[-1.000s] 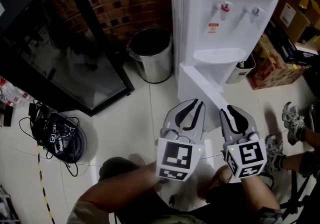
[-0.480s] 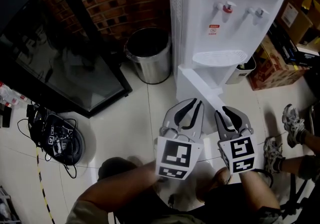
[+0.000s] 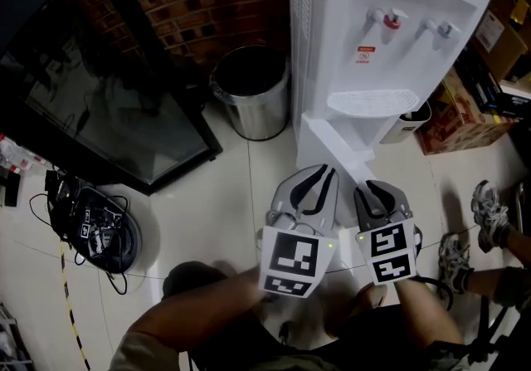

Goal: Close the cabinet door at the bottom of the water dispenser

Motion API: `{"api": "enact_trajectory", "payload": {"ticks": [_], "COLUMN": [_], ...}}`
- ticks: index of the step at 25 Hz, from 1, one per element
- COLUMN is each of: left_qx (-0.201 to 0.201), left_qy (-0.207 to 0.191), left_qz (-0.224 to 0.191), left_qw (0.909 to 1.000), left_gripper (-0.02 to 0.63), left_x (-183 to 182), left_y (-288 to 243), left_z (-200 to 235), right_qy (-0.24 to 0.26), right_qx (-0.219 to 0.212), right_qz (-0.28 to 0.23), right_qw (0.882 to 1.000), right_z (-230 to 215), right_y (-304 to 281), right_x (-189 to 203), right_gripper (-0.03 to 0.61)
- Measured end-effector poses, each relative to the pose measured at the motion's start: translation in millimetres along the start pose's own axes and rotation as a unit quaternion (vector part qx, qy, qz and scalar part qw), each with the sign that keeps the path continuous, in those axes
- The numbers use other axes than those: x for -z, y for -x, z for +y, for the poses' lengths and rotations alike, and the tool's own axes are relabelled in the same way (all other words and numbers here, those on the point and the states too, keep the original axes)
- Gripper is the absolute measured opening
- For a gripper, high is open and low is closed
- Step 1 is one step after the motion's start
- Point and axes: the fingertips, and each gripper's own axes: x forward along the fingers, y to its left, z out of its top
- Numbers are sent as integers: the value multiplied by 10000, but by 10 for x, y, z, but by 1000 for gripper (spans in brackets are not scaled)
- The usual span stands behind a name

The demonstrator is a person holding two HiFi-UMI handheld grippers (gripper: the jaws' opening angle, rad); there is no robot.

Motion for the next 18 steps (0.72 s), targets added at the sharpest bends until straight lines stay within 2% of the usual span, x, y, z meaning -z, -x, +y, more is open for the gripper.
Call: {"api": "enact_trajectory", "payload": {"ticks": [8, 18], "left_qx": [84, 53], "left_qy": [41, 72], "left_qz": [-16, -2], "left_qw": [10000, 10000], "left_gripper": [35, 34], "left_x": [-8, -3], "left_y": [-80, -147], "left_z": [-21, 25], "right_qy": [409, 350], "right_qx": [213, 424], "right_qz": [371, 548], "right_qw": [9982, 9970], "right_z": [-53, -341], "right_y": [-94, -182], "right_x": [95, 147], "right_gripper": [60, 66]}}
